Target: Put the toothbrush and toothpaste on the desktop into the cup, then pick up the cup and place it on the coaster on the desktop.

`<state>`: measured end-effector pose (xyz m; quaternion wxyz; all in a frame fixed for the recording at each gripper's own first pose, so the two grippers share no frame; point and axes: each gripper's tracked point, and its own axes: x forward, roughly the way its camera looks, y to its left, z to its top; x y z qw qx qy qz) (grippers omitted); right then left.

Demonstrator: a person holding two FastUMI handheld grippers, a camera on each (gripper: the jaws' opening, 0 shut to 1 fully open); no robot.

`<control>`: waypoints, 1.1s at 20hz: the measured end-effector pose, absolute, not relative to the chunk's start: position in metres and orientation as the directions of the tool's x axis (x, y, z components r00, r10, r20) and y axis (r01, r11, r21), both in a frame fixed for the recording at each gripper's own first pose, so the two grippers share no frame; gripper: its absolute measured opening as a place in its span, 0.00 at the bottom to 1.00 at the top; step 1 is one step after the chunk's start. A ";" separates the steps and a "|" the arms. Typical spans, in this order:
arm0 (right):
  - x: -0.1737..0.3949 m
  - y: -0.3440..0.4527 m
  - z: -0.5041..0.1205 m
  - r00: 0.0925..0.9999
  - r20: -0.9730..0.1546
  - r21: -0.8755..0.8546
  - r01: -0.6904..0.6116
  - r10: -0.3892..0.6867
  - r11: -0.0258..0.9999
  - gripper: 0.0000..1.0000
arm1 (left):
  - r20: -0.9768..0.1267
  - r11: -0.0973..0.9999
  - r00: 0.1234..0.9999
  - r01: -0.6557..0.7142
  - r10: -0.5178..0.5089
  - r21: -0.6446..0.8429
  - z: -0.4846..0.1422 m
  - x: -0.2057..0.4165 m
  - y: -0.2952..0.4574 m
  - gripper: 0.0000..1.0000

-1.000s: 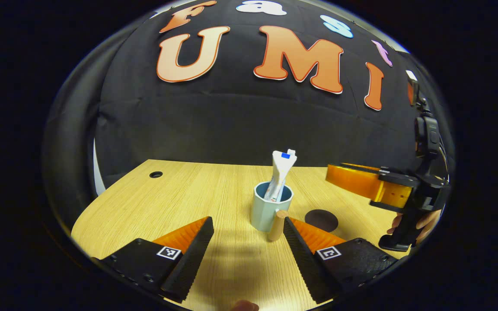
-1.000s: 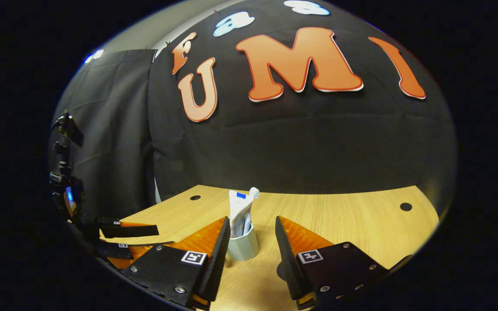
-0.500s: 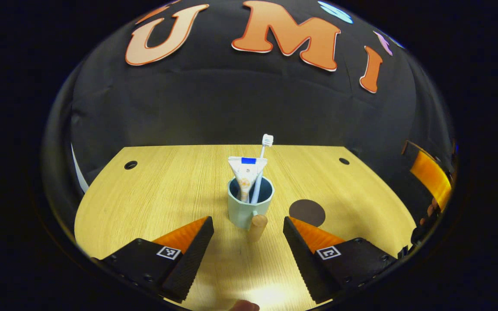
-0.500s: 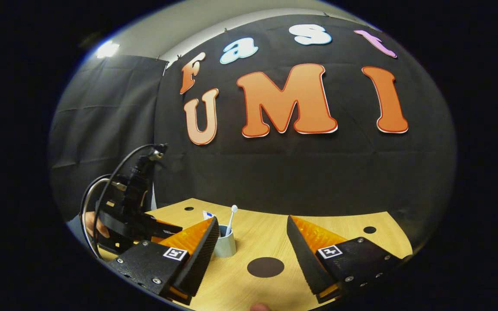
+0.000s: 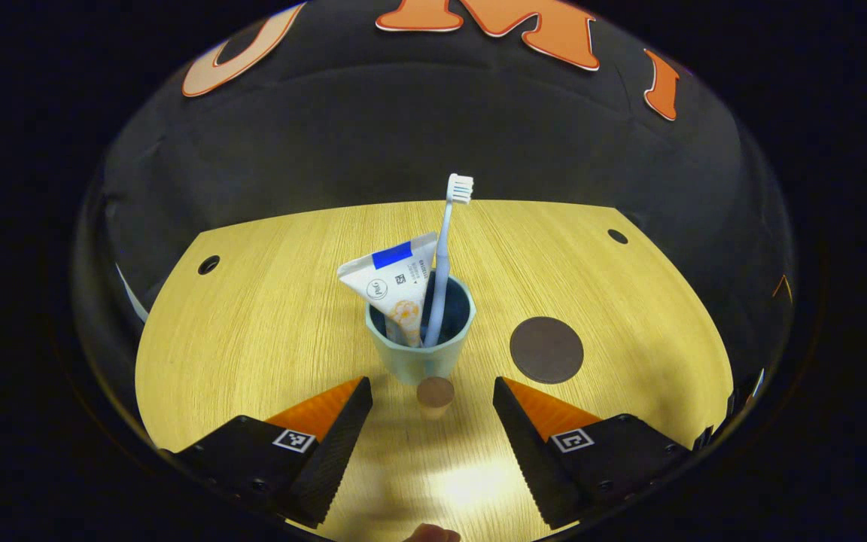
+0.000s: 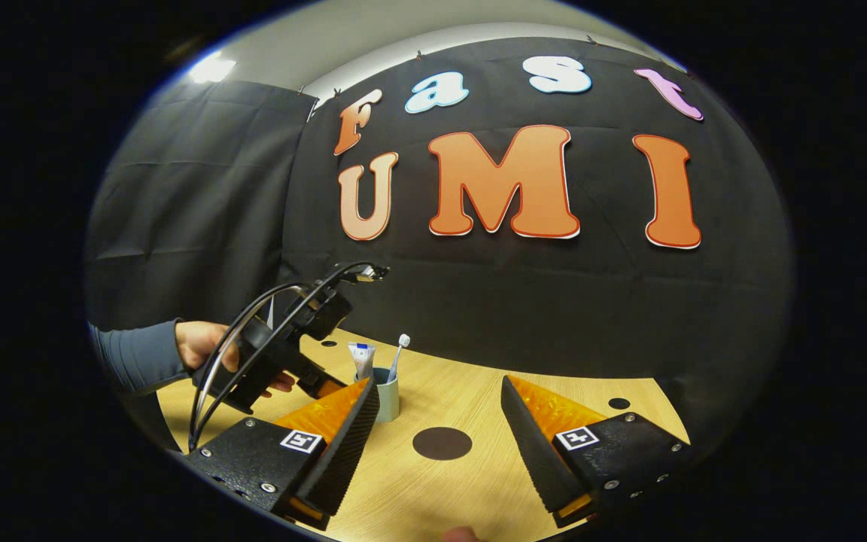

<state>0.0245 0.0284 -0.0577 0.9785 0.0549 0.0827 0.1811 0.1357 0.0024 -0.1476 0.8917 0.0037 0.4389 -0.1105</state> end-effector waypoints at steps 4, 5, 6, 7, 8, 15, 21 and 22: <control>0.023 0.030 -0.068 0.910 -0.163 0.152 -0.358 0.380 0.921 0.97 | -0.847 0.982 0.510 0.173 -0.150 -0.070 -0.172 0.144 0.006 0.98; 0.022 0.030 -0.071 0.909 -0.170 0.150 -0.358 0.381 0.921 0.97 | -0.860 0.984 0.489 0.167 -0.143 -0.068 -0.178 0.144 0.006 0.97; 0.022 0.029 -0.075 0.908 -0.179 0.146 -0.357 0.380 0.923 0.97 | -0.869 0.984 0.474 0.165 -0.141 -0.070 -0.183 0.145 0.005 0.97; 0.021 0.028 -0.079 0.907 -0.183 0.146 -0.357 0.379 0.923 0.97 | -0.876 0.983 0.461 0.167 -0.142 -0.071 -0.184 0.145 0.006 0.97; 0.019 0.027 -0.082 0.905 -0.183 0.153 -0.359 0.383 0.921 0.97 | -0.878 0.983 0.456 0.171 -0.144 -0.073 -0.184 0.147 0.007 0.97; 0.020 0.024 -0.098 0.899 -0.206 0.208 -0.346 0.387 0.915 0.97 | -0.883 0.988 0.458 0.150 -0.106 -0.041 -0.189 0.156 0.005 0.55; 0.018 0.022 -0.096 0.906 -0.188 0.222 -0.337 0.379 0.915 0.97 | -0.879 0.993 0.467 0.114 -0.090 -0.041 -0.196 0.175 0.006 0.27; 0.018 0.021 -0.096 0.908 -0.187 0.220 -0.333 0.375 0.917 0.97 | -0.877 0.993 0.472 0.113 -0.090 -0.041 -0.197 0.179 0.008 0.25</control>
